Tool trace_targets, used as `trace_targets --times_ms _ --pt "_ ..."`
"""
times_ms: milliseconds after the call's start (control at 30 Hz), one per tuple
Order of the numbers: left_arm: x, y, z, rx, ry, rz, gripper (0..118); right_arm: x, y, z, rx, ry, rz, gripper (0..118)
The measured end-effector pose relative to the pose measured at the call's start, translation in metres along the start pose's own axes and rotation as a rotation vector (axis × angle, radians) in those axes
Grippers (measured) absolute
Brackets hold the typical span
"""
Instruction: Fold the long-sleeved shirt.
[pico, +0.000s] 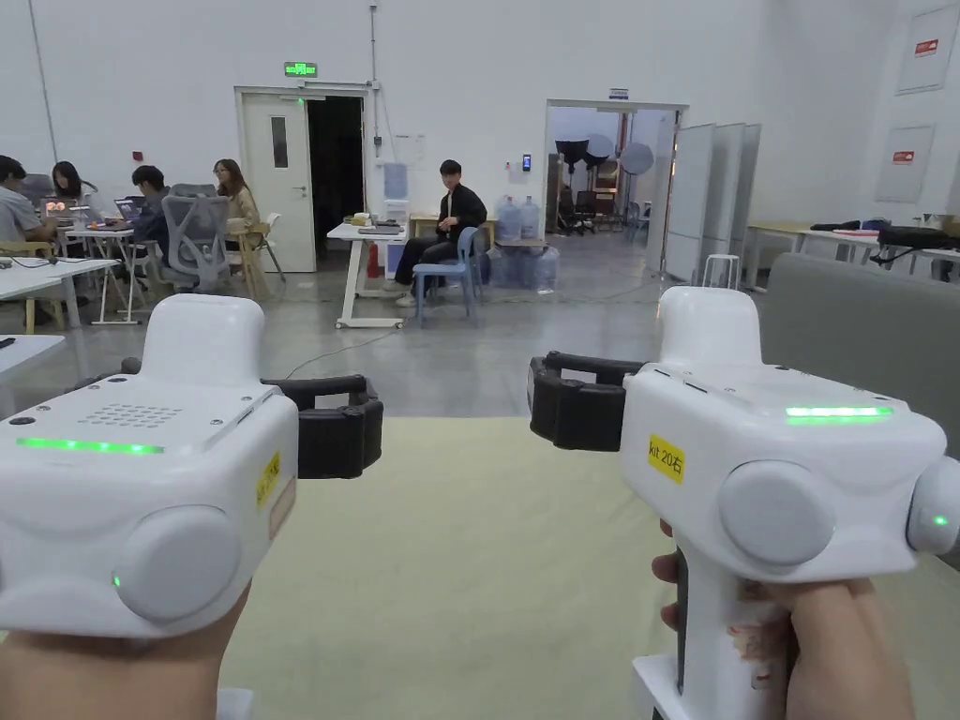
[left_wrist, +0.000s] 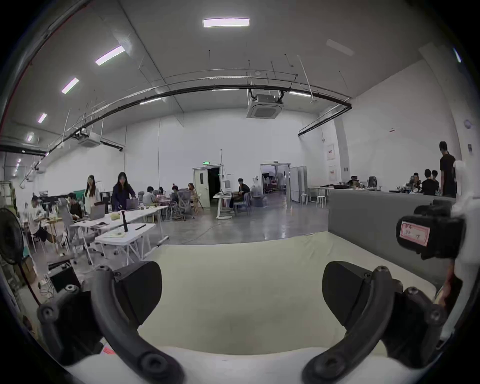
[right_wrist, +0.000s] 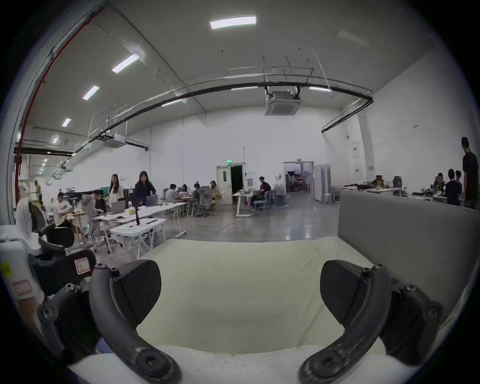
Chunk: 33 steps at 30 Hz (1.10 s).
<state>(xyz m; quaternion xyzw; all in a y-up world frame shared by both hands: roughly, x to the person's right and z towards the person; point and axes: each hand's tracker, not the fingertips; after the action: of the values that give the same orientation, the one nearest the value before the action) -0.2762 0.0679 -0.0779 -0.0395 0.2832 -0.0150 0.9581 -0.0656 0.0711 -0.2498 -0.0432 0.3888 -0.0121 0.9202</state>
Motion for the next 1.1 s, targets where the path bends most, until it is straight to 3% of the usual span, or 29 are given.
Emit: trace_targets --times_ms 167,367,1100 --pt "0.002 -0.001 0.001 -0.002 -0.004 -0.007 118 0.005 -0.003 0.002 -0.034 0.044 -0.043 118" --pt "0.008 -0.006 0.005 0.024 0.017 -0.051 118 0.001 -0.002 0.003 -0.031 0.041 -0.034 118" --pt "-0.004 -0.003 0.005 0.017 -0.007 -0.006 118 -0.009 -0.003 -0.001 -0.026 0.035 -0.029 118"
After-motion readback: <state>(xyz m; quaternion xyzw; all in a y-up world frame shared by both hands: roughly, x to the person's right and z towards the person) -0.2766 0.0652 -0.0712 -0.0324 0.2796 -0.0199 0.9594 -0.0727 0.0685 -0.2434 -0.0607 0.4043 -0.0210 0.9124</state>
